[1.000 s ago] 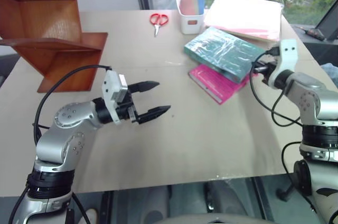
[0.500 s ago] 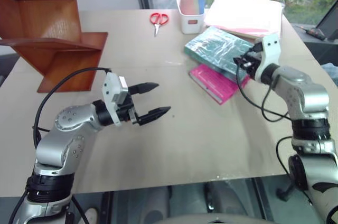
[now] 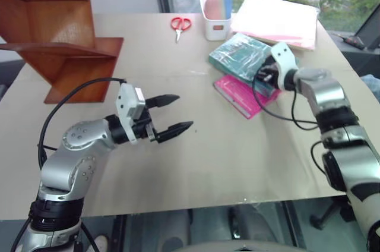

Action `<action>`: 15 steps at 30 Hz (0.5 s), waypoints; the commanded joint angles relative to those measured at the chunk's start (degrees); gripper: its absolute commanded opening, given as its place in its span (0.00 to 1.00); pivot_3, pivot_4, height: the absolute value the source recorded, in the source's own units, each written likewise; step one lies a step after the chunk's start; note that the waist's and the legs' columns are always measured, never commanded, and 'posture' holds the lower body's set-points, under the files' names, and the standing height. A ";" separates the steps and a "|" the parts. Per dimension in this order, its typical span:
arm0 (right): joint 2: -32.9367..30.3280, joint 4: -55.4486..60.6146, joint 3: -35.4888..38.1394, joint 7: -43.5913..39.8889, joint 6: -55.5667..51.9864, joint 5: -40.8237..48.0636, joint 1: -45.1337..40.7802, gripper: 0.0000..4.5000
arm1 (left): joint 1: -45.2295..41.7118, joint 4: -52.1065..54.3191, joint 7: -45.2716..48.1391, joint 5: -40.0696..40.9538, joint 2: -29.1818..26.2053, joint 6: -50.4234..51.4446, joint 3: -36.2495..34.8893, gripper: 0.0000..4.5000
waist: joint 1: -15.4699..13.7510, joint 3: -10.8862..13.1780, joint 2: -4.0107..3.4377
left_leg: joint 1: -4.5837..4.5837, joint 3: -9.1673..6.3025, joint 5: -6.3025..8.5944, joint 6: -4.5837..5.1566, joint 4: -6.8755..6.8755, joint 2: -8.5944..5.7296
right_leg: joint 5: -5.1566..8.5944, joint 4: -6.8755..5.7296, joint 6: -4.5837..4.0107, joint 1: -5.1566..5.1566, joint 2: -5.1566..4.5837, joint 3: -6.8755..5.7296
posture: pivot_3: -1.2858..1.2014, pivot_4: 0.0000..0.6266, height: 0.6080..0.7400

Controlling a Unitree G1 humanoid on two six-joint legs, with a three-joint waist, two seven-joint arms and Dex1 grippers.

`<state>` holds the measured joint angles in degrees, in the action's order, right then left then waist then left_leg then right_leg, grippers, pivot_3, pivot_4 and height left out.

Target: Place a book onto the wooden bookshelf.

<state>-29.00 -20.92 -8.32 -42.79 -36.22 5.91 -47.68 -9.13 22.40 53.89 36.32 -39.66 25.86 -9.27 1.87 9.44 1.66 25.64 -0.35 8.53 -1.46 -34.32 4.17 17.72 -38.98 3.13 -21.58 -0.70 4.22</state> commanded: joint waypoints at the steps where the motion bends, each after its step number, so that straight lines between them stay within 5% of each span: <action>1: 0.18 8.55 -3.58 -2.80 -11.07 2.12 7.88 0.29 | 0.11 2.52 -0.45 1.28 -0.29 -0.24 -1.52 1.00 | 0.05 -0.23 0.12 | -0.01 -0.01 0.00 0.00 0.00 0.01 | 0.00 -0.01 0.00 0.00 0.01 0.00 | 0.52 0.24 1.00; 10: 4.37 27.08 9.89 3.57 -18.29 11.24 10.56 0.29 | -1.83 0.14 0.13 0.68 0.15 -0.79 -0.51 1.00 | 0.45 -0.43 0.09 | -0.06 0.03 -0.02 -0.01 -0.10 0.04 | 0.00 -0.09 0.02 -0.01 0.05 0.05 | 0.52 0.24 1.00; 15: 5.23 18.41 11.95 10.83 -11.95 7.81 3.67 0.29 | -2.15 -0.45 0.19 0.35 0.77 -0.99 0.16 1.00 | 0.46 -0.22 -0.18 | 0.14 0.07 -0.01 0.00 -0.09 0.00 | -0.01 -0.02 0.01 -0.14 0.02 0.06 | 0.52 0.24 1.00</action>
<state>-23.57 -0.36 1.42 -34.90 -52.09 15.54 -40.79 -10.59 21.29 53.77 36.19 -39.02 25.82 -8.89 2.33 9.22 1.48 25.75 -0.26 8.52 -1.47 -34.41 4.17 17.72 -39.01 3.15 -21.72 -0.68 4.30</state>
